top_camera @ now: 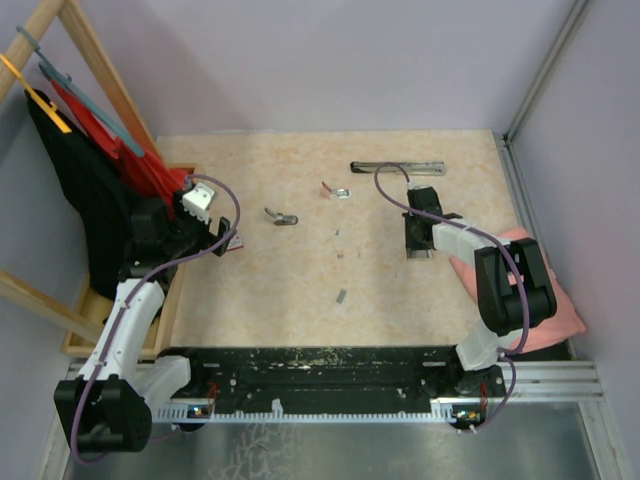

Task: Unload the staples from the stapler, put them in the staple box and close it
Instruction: Place the staple in the staple box.

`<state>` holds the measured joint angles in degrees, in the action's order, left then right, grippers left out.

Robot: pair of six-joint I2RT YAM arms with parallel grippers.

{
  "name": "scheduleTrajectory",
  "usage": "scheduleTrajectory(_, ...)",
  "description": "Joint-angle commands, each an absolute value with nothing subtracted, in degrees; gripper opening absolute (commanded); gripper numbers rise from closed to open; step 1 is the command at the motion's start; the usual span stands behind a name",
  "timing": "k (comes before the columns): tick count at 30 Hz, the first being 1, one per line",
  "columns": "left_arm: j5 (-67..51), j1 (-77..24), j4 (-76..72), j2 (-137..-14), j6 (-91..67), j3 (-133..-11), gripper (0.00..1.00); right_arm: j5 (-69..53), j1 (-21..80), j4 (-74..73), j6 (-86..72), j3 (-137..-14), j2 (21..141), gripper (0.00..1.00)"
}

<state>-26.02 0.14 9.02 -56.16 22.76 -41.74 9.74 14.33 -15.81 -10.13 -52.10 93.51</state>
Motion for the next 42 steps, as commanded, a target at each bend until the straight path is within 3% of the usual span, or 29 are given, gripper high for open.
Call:
scheduleTrajectory(1, -26.9, 0.6, 8.5, -56.1, 22.5, -42.6, 0.99, 9.7, 13.9, -14.1, -10.4, -52.2, 94.1, 0.01)
scheduleTrajectory(8, -26.9, 0.6, 8.6, -56.1, 22.5, -42.6, 0.99, 8.8, 14.0, -14.5, -10.1, -52.4, 93.7, 0.11)
scheduleTrajectory(26, -27.2, 1.0, 8.5, -55.8, 22.5, -42.6, 0.99, 7.7, 14.1, -13.8, -6.9, -53.9, 88.1, 0.24)
scheduleTrajectory(35, -27.4, 0.9, 8.5, -55.7, 22.5, -42.5, 0.99, -2.9, 16.8, -15.4, 0.5, -55.5, 86.0, 0.51)
scheduleTrajectory(39, -27.3, 1.0, 8.6, -55.5, 22.5, -42.5, 0.99, -4.2, 22.7, -14.5, 5.7, -54.5, 84.3, 0.79)
scheduleTrajectory(42, -27.1, 1.1, 8.4, -55.4, 22.5, -42.5, 0.99, -5.4, 27.9, -13.5, 9.7, -53.2, 83.0, 0.88)
